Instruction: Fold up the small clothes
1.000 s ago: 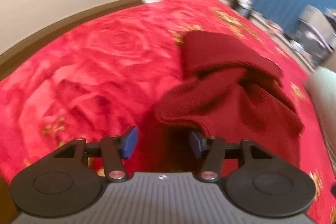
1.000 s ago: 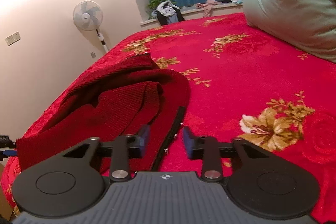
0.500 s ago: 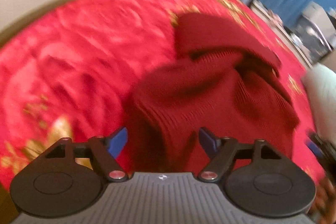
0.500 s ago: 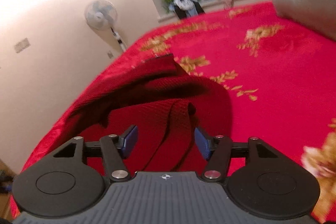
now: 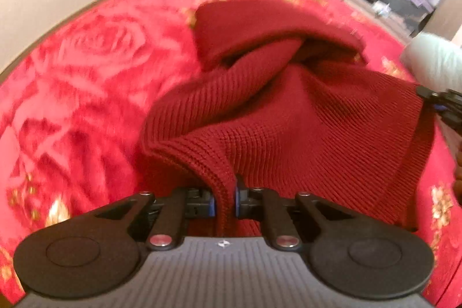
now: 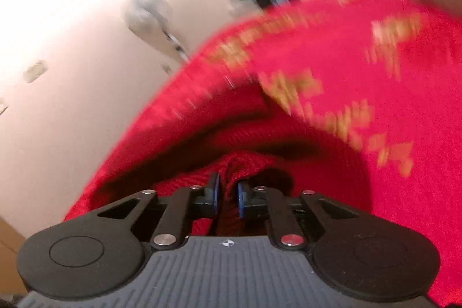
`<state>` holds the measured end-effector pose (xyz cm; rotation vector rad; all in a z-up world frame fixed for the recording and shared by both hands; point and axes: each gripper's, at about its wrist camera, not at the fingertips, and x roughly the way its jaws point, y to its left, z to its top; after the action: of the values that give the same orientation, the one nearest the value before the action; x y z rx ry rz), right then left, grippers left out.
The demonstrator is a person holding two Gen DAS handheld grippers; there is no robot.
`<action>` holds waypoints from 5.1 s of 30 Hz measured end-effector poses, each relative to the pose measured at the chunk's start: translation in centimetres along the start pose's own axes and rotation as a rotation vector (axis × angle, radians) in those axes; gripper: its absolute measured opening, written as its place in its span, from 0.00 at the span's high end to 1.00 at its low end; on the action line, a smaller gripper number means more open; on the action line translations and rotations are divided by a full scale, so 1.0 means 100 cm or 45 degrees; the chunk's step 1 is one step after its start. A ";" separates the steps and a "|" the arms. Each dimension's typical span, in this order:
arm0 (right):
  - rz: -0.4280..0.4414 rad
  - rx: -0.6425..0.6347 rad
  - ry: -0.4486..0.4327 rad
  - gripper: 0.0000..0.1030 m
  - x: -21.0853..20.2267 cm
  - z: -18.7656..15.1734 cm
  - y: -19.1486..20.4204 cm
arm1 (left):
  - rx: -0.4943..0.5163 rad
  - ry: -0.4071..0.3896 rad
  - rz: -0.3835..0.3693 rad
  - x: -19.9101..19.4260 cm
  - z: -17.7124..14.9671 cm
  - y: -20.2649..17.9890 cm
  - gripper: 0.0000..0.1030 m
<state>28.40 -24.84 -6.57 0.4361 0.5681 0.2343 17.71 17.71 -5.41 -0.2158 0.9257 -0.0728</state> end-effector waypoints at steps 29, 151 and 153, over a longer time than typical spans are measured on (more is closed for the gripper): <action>-0.318 -0.182 0.084 0.46 -0.176 -0.082 -0.047 | 0.004 0.095 -0.036 -0.024 -0.017 0.021 0.62; -0.341 0.039 0.225 0.85 -0.188 -0.082 -0.078 | 0.103 -0.028 0.009 -0.018 -0.004 -0.002 0.58; -0.340 0.086 0.198 0.84 -0.191 -0.087 -0.090 | 0.089 0.007 0.007 -0.016 -0.011 0.000 0.56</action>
<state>8.67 -36.23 -8.41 0.4044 0.7811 -0.0074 15.91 17.81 -4.80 -0.1480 0.9273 -0.1006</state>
